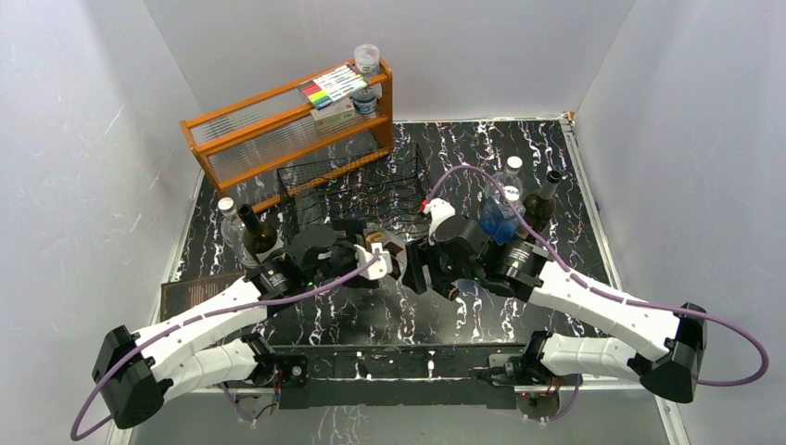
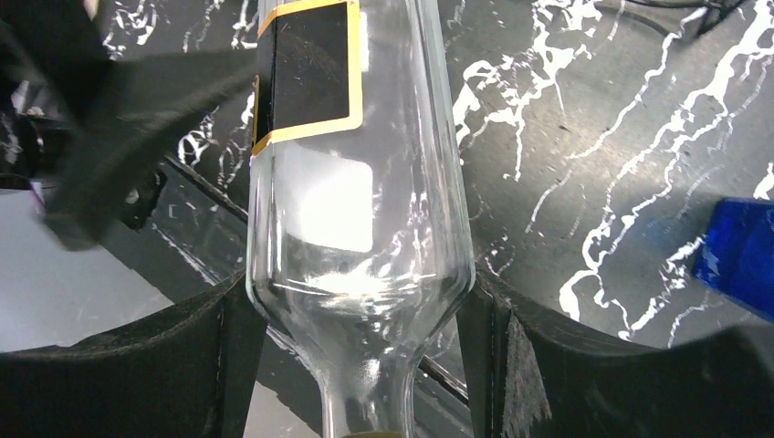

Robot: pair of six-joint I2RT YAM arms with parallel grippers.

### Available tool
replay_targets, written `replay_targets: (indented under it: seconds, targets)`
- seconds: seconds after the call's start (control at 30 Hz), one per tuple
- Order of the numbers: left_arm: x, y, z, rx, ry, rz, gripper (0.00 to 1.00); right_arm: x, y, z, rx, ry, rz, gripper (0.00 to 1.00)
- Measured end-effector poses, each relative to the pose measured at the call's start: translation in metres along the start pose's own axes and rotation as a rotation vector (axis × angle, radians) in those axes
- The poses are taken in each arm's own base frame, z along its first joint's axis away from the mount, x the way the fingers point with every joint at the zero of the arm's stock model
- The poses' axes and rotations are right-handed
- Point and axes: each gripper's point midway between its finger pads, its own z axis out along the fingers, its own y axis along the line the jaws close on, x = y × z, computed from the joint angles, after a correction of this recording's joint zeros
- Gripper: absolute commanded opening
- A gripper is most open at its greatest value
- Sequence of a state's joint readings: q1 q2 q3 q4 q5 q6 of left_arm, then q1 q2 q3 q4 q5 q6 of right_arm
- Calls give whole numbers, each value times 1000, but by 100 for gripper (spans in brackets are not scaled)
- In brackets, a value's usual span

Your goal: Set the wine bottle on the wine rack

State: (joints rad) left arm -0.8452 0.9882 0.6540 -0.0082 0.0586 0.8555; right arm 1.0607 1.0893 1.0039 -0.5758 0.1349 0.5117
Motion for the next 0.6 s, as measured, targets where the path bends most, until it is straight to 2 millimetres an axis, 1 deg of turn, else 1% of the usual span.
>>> replay_targets:
  seconds: [0.1, 0.27, 0.33, 0.4, 0.5, 0.6]
  targets:
    - [-10, 9, -10, -37, -26, -83, 98, 10, -10, -4, 20, -6, -8, 0]
    - [-43, 37, -45, -150, -145, -268, 98, 32, -24, 0, 41, 24, -27, 0]
    - [-54, 47, -57, -186, -186, -327, 98, 38, -27, 3, 48, 38, -36, 0]
    - [-67, 61, -72, -227, -235, -402, 98, 38, -28, 5, 48, 38, -47, 0]
    - [-85, 79, -92, -274, -295, -506, 98, 29, -23, 10, 35, 6, -50, 0]
    - [-95, 91, -105, -301, -325, -608, 98, 21, -18, 15, 17, -26, -47, 0]
